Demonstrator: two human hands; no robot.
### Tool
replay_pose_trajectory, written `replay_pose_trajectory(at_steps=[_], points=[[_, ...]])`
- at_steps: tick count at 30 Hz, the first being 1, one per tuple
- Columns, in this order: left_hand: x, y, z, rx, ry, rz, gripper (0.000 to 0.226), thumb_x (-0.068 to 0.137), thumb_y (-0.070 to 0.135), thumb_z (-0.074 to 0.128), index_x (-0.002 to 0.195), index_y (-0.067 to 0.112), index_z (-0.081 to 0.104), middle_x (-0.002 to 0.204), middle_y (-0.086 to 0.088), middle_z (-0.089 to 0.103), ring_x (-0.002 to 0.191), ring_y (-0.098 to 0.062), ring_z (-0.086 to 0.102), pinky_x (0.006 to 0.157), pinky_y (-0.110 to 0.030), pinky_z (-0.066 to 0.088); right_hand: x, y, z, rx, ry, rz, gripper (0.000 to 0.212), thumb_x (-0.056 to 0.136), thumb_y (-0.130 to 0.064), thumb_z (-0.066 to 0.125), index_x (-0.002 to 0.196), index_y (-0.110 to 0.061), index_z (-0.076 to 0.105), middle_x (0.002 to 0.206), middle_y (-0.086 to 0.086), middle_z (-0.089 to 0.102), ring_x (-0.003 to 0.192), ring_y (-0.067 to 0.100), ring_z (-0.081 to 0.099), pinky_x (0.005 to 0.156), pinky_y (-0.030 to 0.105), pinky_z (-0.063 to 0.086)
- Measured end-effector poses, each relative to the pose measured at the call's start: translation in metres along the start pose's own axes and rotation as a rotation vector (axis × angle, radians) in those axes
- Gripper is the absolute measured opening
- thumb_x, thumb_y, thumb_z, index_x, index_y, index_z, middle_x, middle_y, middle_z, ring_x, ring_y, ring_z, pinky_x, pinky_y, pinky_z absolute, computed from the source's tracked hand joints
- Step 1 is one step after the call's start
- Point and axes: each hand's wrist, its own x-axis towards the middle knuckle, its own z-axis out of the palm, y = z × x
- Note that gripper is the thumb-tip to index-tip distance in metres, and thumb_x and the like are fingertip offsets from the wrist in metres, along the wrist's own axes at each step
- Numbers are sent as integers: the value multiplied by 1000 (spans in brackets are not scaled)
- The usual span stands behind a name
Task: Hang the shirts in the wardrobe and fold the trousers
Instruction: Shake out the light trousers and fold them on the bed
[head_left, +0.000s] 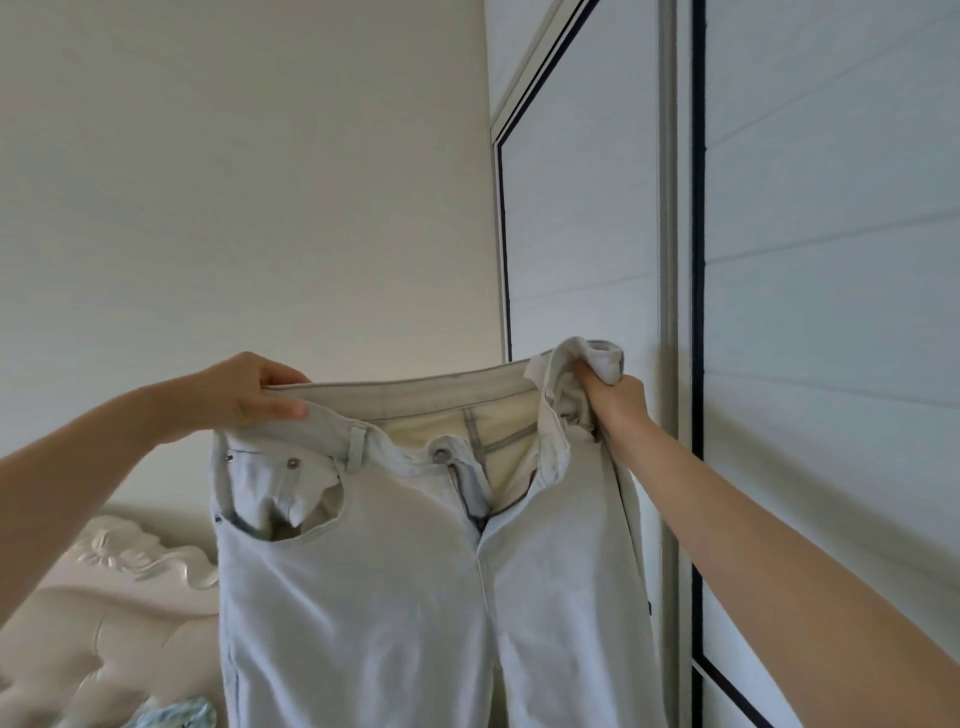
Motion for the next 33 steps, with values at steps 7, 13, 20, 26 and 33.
replay_pose_trajectory(at_steps=[7,13,20,26,33], points=[[1,-16,26,418,97,-97,39,57,51,90,63,23,63,58,7,64,58,-10,59,59,-27,48,-3,-12,9,-282,-276,-139,88,62,-71,74,117,-9,43,102,4,62,90,15,65,80,32,55],[-10,-34,37,906,259,128,49,89,47,65,129,38,39,105,14,67,54,-13,50,52,-26,43,-4,-13,-3,-592,-20,-503,42,85,-43,70,98,-10,48,87,3,58,79,23,57,64,33,42],[-15,-41,37,1338,322,647,72,76,-8,40,134,32,55,107,-5,56,33,-18,16,34,-17,19,-22,-27,-4,-1241,-408,-1019,59,88,-6,37,135,-42,36,99,-4,39,61,14,46,54,26,37],[-5,-59,32,1371,244,407,38,62,4,84,83,22,58,87,1,49,34,-18,38,37,-20,18,-8,-31,1,-1508,-446,-914,34,81,5,48,105,-20,54,102,-2,34,74,16,42,57,33,41],[2,-31,46,1244,320,303,34,48,0,84,68,17,63,68,-1,53,45,-21,49,39,-22,22,-22,-25,29,-1747,-185,-755,70,75,-82,39,98,-19,62,111,5,52,107,30,47,100,62,29]])
